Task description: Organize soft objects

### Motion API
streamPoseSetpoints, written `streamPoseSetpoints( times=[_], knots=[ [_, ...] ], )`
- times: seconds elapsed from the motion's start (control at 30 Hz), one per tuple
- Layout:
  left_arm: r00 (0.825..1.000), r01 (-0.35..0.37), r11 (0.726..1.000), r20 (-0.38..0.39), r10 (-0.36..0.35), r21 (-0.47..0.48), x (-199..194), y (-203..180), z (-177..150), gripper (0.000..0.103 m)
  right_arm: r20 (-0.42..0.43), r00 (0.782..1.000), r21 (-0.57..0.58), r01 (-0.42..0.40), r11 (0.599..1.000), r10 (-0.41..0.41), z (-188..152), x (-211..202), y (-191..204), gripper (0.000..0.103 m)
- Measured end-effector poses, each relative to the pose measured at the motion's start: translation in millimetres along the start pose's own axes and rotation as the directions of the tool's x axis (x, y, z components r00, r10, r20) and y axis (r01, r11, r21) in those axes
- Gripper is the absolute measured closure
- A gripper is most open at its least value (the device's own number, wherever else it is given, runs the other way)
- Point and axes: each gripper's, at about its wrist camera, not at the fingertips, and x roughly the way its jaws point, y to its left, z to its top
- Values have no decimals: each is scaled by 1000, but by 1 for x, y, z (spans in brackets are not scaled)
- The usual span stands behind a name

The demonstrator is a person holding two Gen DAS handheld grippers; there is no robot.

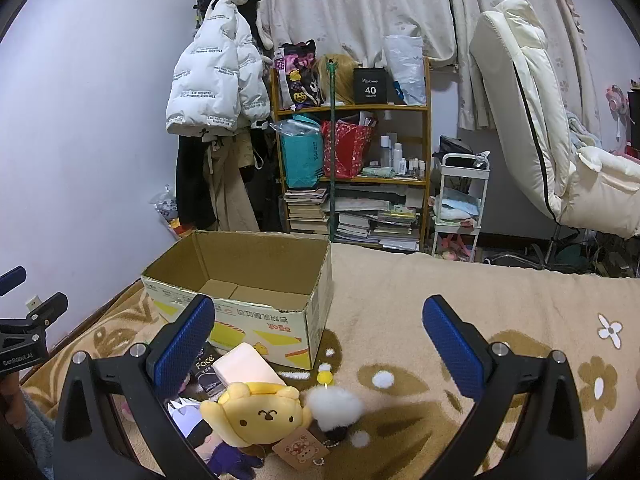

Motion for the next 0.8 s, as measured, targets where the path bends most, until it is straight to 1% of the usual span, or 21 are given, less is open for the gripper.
streamPoseSetpoints(
  times=[0.8],
  knots=[
    [1000, -11, 1000, 1, 11, -4, 3, 5, 0, 1, -2, 1000, 2, 0, 1000, 0, 0, 0, -1, 0]
  ],
)
